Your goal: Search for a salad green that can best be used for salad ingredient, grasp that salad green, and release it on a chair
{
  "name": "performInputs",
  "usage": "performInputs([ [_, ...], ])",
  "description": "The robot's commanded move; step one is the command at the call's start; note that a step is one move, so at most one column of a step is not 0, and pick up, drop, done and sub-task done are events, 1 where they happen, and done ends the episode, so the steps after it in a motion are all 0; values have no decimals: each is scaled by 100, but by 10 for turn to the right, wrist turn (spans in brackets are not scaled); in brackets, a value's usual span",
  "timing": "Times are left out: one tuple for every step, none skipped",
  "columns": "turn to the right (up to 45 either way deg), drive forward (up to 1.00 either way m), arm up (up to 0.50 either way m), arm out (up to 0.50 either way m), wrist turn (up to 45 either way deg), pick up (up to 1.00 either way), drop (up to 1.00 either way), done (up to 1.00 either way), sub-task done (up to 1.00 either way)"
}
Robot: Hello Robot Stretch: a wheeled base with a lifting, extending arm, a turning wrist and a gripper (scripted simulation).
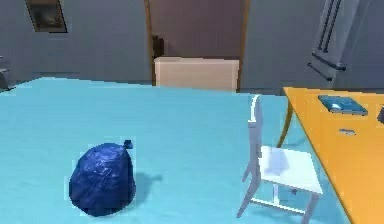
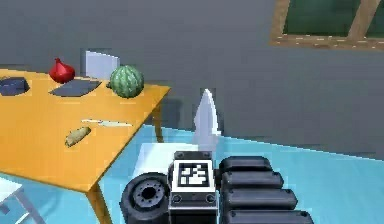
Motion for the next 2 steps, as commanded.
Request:
performInputs([
  [-450, 0, 0, 0, 0, 0, 0, 0, 0],
  [-300, 0, 0, 0, 0, 0, 0, 0, 0],
])
